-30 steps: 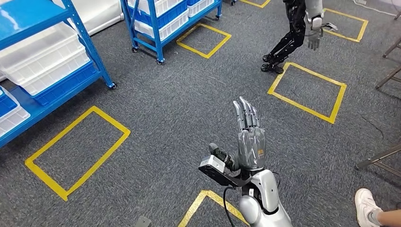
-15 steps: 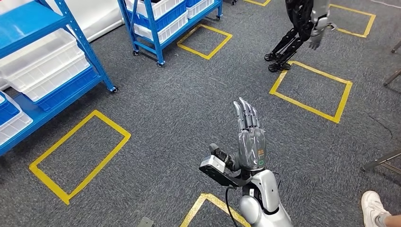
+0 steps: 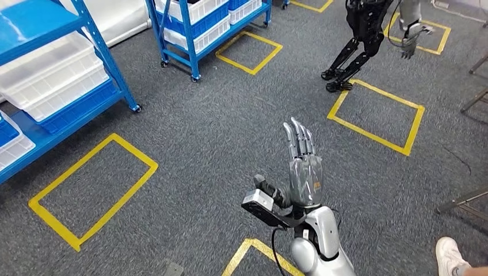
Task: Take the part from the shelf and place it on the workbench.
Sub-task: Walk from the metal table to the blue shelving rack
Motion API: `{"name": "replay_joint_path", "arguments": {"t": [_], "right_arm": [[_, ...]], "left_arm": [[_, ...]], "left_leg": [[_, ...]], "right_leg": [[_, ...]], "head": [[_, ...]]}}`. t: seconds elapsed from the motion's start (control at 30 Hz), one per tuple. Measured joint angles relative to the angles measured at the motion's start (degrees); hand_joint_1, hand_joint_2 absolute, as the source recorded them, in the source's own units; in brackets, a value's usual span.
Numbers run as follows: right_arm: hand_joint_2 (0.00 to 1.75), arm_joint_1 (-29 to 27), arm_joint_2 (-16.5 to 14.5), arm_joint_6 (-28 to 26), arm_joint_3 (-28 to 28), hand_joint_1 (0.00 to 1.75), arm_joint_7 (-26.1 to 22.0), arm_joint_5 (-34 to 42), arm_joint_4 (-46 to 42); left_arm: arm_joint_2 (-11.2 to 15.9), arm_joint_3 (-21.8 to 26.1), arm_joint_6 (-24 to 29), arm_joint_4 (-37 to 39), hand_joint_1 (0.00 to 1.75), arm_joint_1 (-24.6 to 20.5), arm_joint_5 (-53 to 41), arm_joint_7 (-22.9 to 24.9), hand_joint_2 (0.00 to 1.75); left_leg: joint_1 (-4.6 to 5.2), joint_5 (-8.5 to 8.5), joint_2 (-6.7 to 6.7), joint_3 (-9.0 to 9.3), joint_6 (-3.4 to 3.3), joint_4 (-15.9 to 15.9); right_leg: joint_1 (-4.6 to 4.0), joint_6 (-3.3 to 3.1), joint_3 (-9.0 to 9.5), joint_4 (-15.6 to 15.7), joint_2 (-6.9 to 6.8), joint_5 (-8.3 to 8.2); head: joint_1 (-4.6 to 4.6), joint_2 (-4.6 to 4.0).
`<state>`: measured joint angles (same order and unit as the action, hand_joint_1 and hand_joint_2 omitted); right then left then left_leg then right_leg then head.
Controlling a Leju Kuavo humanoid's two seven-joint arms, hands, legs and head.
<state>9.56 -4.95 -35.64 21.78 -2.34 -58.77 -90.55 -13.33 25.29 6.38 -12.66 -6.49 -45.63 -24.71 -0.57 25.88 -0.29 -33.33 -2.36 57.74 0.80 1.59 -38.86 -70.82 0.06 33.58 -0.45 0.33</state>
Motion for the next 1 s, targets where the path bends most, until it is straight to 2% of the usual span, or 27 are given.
{"name": "replay_joint_path", "arguments": {"t": [0.03,0.07,0.1,0.17,0.2,0.27,0.37,0.43,0.5,0.53,0.57,0.6,0.67,0.7,0.73,0.8,0.9,0.93,1.0], "right_arm": [[0.00,-0.1,0.0,0.0,0.0,0.00,0.0,0.0,0.0],[0.00,-0.2,0.0,0.0,0.0,0.00,0.0,0.0,0.0],[0.00,-0.3,0.0,0.0,0.0,0.00,0.0,0.0,0.0],[0.00,-0.3,0.0,0.0,0.0,0.00,0.0,0.0,0.1],[0.00,-0.2,0.0,0.0,0.0,0.00,0.0,0.0,0.0],[0.00,-0.3,0.0,0.0,0.0,0.00,0.0,0.0,0.0],[0.00,-0.3,0.0,0.0,0.0,0.00,-0.1,0.0,-0.2],[0.00,-0.2,0.0,0.0,0.0,0.00,-0.1,0.0,-0.3],[0.00,-0.2,0.0,0.0,0.0,0.00,-0.1,0.0,-0.4],[0.00,-0.3,0.0,0.0,0.0,0.00,-0.1,0.0,-0.4],[0.00,-0.3,0.0,0.0,0.0,0.00,-0.1,0.0,-0.4],[0.00,-0.4,0.0,0.0,0.0,0.00,-0.1,0.0,-0.4],[0.00,-0.4,0.0,0.0,0.0,0.00,-0.1,0.0,-0.4],[0.00,-0.4,0.0,0.1,0.0,0.00,-0.1,0.0,-0.4],[0.00,-0.4,0.0,0.1,0.0,0.00,-0.1,0.0,-0.4],[0.00,-0.3,0.0,0.1,0.0,0.00,-0.1,0.0,-0.4],[0.00,-0.3,0.0,0.1,0.0,0.00,-0.1,0.0,-0.5],[0.00,-0.2,0.0,0.1,0.0,0.00,-0.1,0.0,-0.6],[0.00,-0.3,0.0,0.1,0.0,0.00,-0.1,0.0,-0.6]], "left_arm": [[0.0,0.0,0.0,0.0,0.00,0.0,0.0,0.0,0.00],[0.0,0.0,0.0,0.0,0.00,0.1,0.0,0.0,0.00],[0.0,0.0,0.0,0.0,0.00,0.1,0.0,0.0,0.00],[0.0,0.0,0.0,0.0,0.00,0.2,0.0,0.0,0.00],[0.0,0.0,0.0,0.0,0.00,0.1,0.0,0.0,0.00],[0.0,0.0,0.0,0.0,0.00,0.1,0.0,0.0,0.00],[0.0,0.0,0.0,0.0,0.00,0.0,-0.1,0.0,0.00],[0.0,0.0,0.0,0.0,0.00,0.0,-0.1,0.0,0.00],[0.0,0.0,0.0,0.0,0.00,0.0,-0.1,0.0,0.00],[0.0,0.0,0.0,0.0,0.00,0.1,-0.1,0.0,0.00],[0.0,0.0,0.0,0.0,0.00,0.2,-0.1,0.0,0.00],[0.0,0.0,0.0,0.0,0.00,0.2,-0.1,0.0,0.00],[0.0,0.0,0.0,0.0,0.00,0.2,-0.1,0.0,0.00],[0.0,0.0,0.0,0.0,0.00,0.2,-0.1,0.0,0.00],[0.0,0.0,0.0,0.0,0.00,0.1,-0.1,0.1,0.00],[0.0,0.0,0.0,0.0,0.00,0.1,-0.1,0.1,0.00],[0.0,0.0,0.0,0.0,0.00,0.2,-0.1,0.2,0.00],[0.0,0.0,0.0,0.0,0.00,0.1,-0.2,0.2,0.00],[0.0,0.0,0.0,0.0,0.00,0.0,-0.2,0.2,0.00]], "left_leg": [[0.02,0.14,-0.01,0.10,-0.06,0.0],[0.02,0.31,-0.03,0.24,-0.06,0.1],[0.01,0.55,-0.06,0.45,0.01,0.2],[0.04,1.17,-0.12,0.93,0.35,0.5],[0.14,1.50,-0.16,1.04,0.64,0.7],[0.28,1.84,-0.18,1.07,1.30,0.8],[0.21,2.45,-0.09,1.15,2.24,1.1],[0.05,4.38,-0.04,-0.53,2.82,4.9],[-0.08,7.18,-0.03,-4.61,3.23,12.4],[-0.12,7.85,-0.02,-6.57,3.37,15.5],[-0.14,7.43,-0.02,-7.71,3.43,16.8],[-0.16,5.89,-0.02,-7.71,3.40,15.9],[-0.16,1.20,-0.02,-5.07,3.07,8.9],[-0.05,-0.26,-0.02,-3.52,2.86,5.4],[0.07,-0.90,-0.03,-2.47,2.57,3.0],[0.35,-0.40,-0.06,-1.92,2.08,1.7],[0.03,-0.35,-0.08,-1.25,1.05,0.7],[-0.10,-0.33,-0.06,-0.90,0.70,0.4],[-0.02,-0.02,-0.02,-0.53,0.19,0.3]], "right_leg": [[0.05,0.11,-1.56,-2.4,-0.01,0.34],[0.11,0.21,-2.32,-3.1,-0.02,-0.29],[0.21,0.24,-1.89,-1.5,-0.03,-2.04],[0.35,0.13,0.98,5.2,-0.05,-6.06],[0.28,-0.04,2.38,8.3,-0.02,-7.19],[0.01,-0.46,3.49,10.7,0.09,-7.24],[0.16,-1.37,3.96,11.3,0.26,-7.12],[0.38,-2.08,4.54,11.7,0.12,-6.95],[0.31,-2.56,4.96,11.7,-0.05,-6.55],[0.28,-2.65,5.17,11.7,-0.06,-6.35],[0.28,-2.66,5.44,11.6,-0.03,-6.11],[0.29,-2.59,5.80,11.6,0.03,-5.86],[0.31,-2.29,6.67,11.6,0.10,-5.22],[0.22,-2.04,6.94,11.5,0.14,-4.90],[0.13,-1.73,7.05,11.5,0.17,-4.68],[-0.04,-1.13,7.01,11.6,0.18,-4.51],[0.03,-0.31,6.78,10.7,0.05,-3.60],[0.06,-0.10,5.79,8.6,0.02,-2.55],[0.10,0.13,1.91,1.9,0.00,0.16]], "head": [[0.01,0.00],[0.01,0.00],[0.01,0.00],[0.01,0.00],[0.01,0.00],[0.00,0.00],[0.00,0.00],[-0.02,0.00],[-0.02,0.00],[-0.01,0.00],[-0.01,0.00],[-0.02,0.00],[-0.01,0.00],[-0.01,0.00],[0.00,0.00],[0.00,0.00],[0.02,0.00],[0.03,0.00],[0.03,0.00]]}}
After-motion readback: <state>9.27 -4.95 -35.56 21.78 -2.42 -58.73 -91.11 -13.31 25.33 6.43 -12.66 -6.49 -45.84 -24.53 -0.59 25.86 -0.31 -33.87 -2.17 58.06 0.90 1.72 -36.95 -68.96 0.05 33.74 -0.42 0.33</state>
